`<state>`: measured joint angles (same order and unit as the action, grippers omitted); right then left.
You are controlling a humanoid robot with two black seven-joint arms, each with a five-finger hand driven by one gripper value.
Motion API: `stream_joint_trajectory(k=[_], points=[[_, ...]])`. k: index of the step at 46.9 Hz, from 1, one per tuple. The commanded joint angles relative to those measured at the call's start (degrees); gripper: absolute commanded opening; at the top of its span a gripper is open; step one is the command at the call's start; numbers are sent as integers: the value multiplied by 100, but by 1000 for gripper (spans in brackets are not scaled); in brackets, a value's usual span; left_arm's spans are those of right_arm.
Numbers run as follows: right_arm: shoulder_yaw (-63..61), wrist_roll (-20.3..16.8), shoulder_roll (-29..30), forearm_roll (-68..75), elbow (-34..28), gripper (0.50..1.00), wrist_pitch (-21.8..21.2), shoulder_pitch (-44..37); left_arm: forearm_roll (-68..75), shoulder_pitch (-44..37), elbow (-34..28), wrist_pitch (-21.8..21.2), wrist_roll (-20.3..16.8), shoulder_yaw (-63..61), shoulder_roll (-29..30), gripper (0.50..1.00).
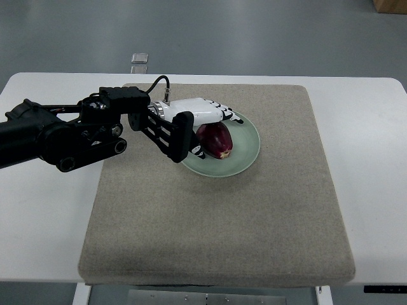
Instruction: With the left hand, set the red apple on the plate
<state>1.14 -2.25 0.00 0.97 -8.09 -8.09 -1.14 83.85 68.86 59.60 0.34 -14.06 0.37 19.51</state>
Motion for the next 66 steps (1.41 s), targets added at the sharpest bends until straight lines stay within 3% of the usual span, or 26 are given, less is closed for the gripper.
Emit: stream_joint_trajectory(k=[1,21,32,39,46,56,66], points=[[0,5,0,0,0,930,0,0,-1,23,25,1,0,25,17,994],[0,5,0,0,0,930,0,0,-360,40,236,291,0,1131,281,994],[0,-4,0,0,0,930,0,0,-2222,5,157,484,9,1852,623,994],[0,-4,0,0,0,930,0,0,-3418,-92,-158,344,9,2151,808,994],[0,-4,0,0,0,930,0,0,-4920,-355,-747,-104,-105,2388,843,996],[0,-4,0,0,0,930,0,0,-6881,-680,-1091,-113,-290,2889,835,996],[0,-4,0,0,0,930,0,0,-7735,-1462,-1091,-96,-369,3926,712,1000]])
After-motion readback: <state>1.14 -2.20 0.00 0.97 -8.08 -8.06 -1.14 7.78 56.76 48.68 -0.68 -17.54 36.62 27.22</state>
